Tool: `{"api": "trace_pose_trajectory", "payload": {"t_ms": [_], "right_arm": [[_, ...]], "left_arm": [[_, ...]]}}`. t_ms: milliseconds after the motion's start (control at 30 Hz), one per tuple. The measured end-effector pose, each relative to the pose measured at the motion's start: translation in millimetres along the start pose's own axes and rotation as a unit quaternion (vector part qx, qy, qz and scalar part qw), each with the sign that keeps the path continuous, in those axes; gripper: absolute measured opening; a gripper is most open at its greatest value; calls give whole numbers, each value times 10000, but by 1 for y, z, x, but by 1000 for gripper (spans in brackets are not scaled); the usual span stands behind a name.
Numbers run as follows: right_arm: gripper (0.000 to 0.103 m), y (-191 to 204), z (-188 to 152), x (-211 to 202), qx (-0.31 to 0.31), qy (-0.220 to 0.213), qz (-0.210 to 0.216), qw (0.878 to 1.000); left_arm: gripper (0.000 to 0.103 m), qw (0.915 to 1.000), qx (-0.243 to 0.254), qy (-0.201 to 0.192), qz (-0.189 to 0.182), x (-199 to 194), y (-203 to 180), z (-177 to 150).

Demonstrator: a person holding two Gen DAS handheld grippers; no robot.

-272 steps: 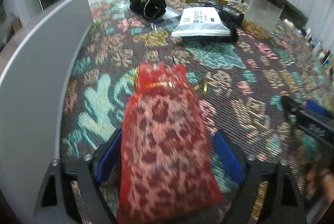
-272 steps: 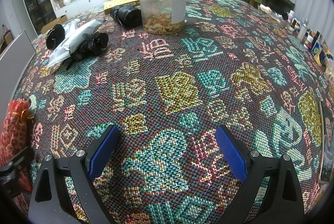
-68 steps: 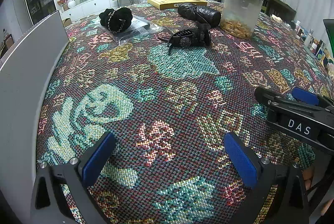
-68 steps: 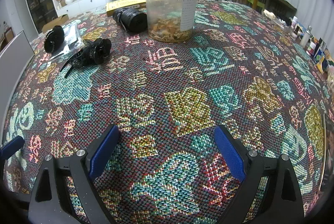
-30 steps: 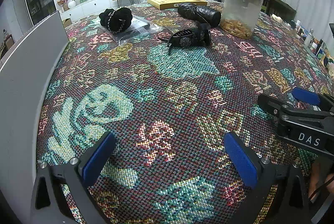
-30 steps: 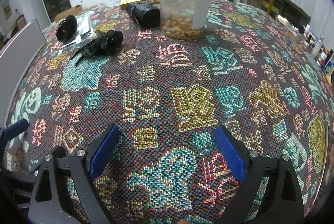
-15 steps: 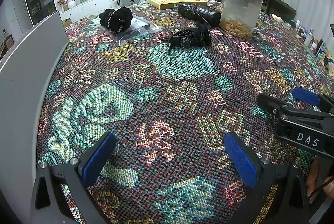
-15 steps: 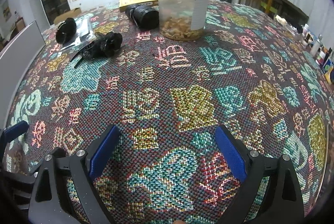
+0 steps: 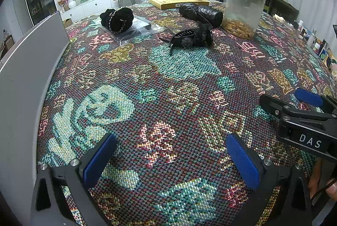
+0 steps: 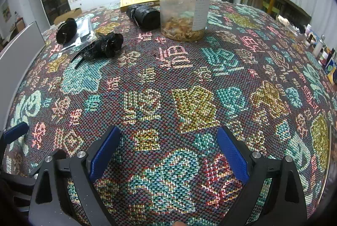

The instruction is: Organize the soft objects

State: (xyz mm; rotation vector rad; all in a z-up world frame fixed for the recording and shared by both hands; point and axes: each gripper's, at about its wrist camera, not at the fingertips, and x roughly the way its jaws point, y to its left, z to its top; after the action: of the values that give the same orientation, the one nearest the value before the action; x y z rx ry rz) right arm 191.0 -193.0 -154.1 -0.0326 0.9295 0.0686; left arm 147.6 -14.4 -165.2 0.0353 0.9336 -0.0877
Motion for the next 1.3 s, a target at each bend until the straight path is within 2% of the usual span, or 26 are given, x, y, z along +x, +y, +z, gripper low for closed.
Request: {"api": "trace_pose_trajectory", "payload": {"t_ms": [1133,1300], "right_arm": [[96,0,0,0,2,-3,4,10000],[96,0,0,0,3,-4,10,10000]], "left_arm": [[103,10000,-6,9,4,0,0,0],[103,9999,-28,105,-5,3,2,6]]}}
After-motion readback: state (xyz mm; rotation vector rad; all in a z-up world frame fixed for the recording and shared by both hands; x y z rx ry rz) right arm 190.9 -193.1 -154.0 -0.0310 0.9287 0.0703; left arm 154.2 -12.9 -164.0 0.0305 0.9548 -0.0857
